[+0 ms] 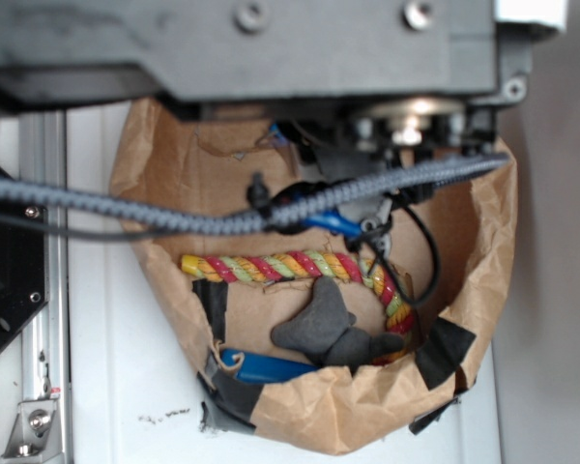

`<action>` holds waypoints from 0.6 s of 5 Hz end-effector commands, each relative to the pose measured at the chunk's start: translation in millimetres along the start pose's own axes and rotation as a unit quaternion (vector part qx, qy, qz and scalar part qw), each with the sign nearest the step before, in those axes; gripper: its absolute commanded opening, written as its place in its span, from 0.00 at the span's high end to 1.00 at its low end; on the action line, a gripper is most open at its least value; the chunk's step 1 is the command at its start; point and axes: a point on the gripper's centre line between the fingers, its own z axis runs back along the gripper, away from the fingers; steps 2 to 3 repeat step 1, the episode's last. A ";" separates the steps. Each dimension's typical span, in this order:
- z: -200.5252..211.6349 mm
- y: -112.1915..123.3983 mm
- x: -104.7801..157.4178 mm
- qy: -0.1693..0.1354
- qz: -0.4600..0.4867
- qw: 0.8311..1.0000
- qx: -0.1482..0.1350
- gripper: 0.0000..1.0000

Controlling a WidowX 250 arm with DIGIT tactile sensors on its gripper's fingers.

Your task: Grab the silver keys.

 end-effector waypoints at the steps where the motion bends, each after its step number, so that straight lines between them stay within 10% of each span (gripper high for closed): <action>1: 0.3 -9.7 -10.9 -0.014 -0.017 1.000 -0.008 1.00; 3: 0.3 -9.7 -10.9 -0.014 -0.017 1.000 -0.008 1.00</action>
